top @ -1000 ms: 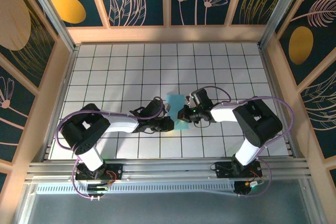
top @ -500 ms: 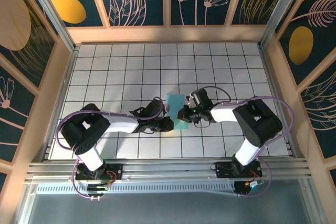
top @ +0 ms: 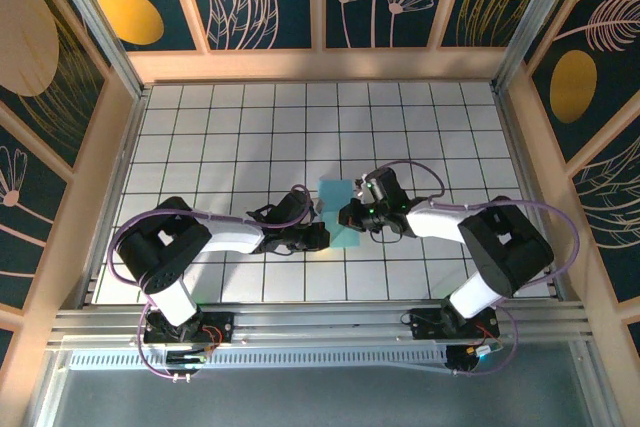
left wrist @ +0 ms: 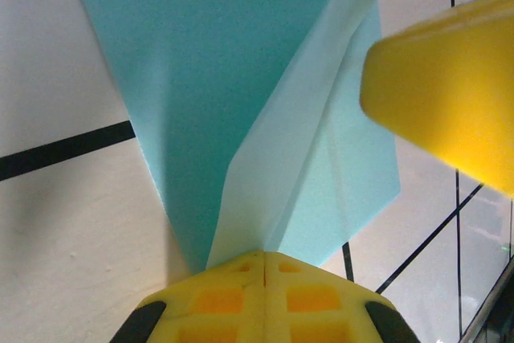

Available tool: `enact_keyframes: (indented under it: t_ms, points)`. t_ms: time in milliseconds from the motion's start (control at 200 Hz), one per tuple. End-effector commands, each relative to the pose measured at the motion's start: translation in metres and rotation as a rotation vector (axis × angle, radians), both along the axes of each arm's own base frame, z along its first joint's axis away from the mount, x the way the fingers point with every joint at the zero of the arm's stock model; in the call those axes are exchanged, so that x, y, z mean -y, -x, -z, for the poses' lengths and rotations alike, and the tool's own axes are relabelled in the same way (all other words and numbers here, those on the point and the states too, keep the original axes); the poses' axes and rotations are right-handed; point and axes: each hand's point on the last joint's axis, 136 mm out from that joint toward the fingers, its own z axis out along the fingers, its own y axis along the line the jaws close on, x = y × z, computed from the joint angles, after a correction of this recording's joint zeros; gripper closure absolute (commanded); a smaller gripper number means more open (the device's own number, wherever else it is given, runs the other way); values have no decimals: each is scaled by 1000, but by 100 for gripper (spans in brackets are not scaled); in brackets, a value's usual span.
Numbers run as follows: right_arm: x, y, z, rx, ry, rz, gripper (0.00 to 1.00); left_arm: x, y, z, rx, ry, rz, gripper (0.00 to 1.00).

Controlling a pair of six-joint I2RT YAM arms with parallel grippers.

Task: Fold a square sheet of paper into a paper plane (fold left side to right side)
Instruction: Fold the triangle a second time at the center of the table.

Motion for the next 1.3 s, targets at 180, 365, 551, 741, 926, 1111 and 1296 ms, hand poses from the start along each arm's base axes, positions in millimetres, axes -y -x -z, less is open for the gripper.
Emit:
enact_keyframes:
  t_ms: [180,365,551,741,926,1111,1296]
  points:
    - [-15,18,16,-28,-6,-40,100,-23,10,34,-47,-131,-8,100]
    - [-18,17,19,-28,-7,-39,100,-26,10,37,-48,-145,-12,100]
    - [-15,17,26,-31,23,-42,100,-27,10,38,-52,-153,-17,100]
    - [-7,14,37,-35,90,-31,100,-29,11,39,-58,-163,-20,100]
    - [0,9,46,-37,166,-25,100,-31,12,41,-68,-172,-27,100]
    - [6,1,45,-29,172,-6,100,-34,14,44,-81,-180,-35,100]
    - [12,-10,43,-23,158,13,100,-36,16,46,-88,-185,-35,100]
